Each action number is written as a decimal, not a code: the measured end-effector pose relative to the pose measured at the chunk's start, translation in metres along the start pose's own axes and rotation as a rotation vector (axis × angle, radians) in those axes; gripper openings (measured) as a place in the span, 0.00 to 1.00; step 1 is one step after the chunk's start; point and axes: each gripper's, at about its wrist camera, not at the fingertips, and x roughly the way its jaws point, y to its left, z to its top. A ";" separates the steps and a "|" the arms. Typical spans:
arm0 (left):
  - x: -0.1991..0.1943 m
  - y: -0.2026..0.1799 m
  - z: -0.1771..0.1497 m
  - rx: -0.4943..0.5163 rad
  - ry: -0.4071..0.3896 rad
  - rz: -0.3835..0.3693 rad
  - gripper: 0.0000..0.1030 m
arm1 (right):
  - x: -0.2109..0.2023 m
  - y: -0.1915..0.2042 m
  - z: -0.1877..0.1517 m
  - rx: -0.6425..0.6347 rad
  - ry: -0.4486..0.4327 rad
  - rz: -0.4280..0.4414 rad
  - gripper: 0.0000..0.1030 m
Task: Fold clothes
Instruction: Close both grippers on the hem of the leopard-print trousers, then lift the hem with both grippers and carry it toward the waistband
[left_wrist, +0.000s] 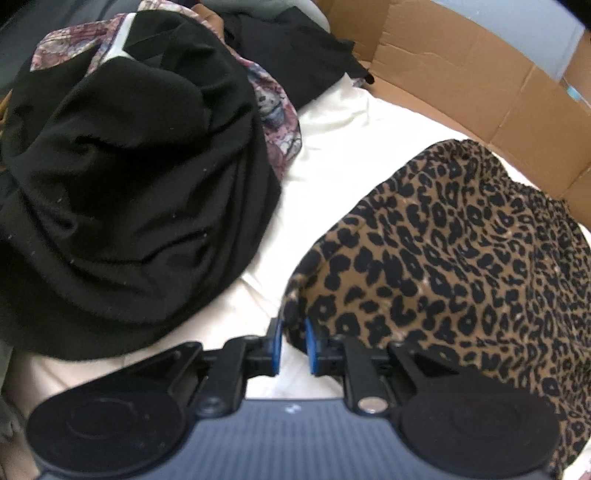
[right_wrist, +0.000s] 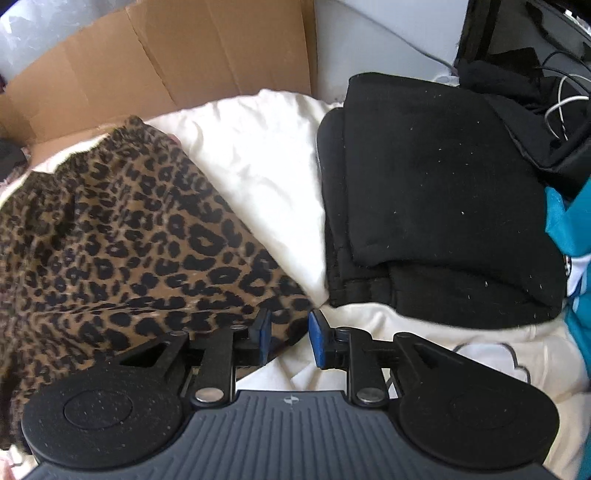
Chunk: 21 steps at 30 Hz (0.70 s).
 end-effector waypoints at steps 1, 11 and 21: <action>-0.004 0.000 -0.001 -0.009 -0.001 -0.008 0.14 | -0.005 0.000 -0.002 0.013 -0.003 0.013 0.24; -0.018 -0.021 -0.004 -0.139 0.022 -0.122 0.17 | -0.016 0.028 -0.023 0.047 0.018 0.132 0.25; -0.004 -0.055 -0.028 -0.130 0.131 -0.214 0.22 | -0.008 0.046 -0.043 0.132 0.084 0.284 0.26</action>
